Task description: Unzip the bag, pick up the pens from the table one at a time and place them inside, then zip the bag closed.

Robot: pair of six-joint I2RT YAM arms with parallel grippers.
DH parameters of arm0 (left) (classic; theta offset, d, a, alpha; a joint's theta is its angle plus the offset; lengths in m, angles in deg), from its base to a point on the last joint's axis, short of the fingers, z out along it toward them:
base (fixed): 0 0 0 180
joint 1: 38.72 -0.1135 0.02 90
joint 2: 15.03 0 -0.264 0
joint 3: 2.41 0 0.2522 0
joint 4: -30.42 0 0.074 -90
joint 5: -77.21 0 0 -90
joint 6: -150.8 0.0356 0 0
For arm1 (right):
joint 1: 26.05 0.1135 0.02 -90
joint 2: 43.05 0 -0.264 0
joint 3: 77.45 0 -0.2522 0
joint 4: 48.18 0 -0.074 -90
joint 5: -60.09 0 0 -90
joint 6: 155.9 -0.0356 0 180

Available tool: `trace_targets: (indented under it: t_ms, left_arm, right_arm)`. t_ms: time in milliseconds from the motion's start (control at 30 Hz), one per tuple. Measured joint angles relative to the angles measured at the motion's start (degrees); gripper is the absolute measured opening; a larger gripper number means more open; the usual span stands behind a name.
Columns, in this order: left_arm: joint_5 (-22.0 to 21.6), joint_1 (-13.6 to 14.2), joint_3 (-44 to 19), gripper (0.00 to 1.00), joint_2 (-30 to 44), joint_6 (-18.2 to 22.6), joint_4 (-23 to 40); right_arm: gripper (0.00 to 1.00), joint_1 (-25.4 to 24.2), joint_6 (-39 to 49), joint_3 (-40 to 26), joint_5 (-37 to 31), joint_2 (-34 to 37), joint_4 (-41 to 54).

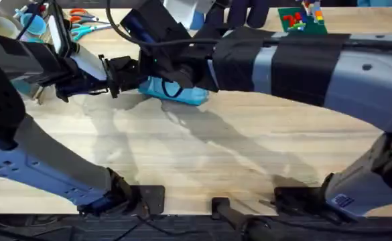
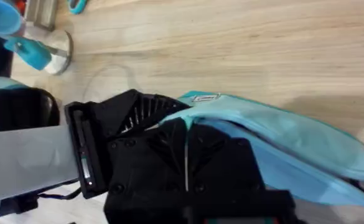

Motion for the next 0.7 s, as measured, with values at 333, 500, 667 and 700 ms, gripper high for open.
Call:
trace_targets:
  t_ms: [333, 500, 667, 700]
  left_arm:
    - [-0.2, 0.0, 0.0, 0.041, 0.0, 0.0, 0.0]
    - [-0.2, 0.0, 0.0, 0.041, 0.0, 0.0, 0.0]
    - [-0.2, 0.0, 0.0, 0.041, 0.0, 0.0, 0.0]
    - [-0.2, 0.1, 0.0, 0.041, 0.0, 0.0, 0.0]
  right_arm:
    - [0.031, -1.6, 0.0, 0.0, 0.2, -0.6, 4.4]
    - [0.031, -2.1, 0.0, 0.0, 0.2, -1.1, 6.0]
    - [0.031, -2.1, 0.1, 0.0, -0.7, -1.2, 7.1]
    - [0.031, -2.1, 1.9, 0.0, -1.8, -1.6, 8.3]
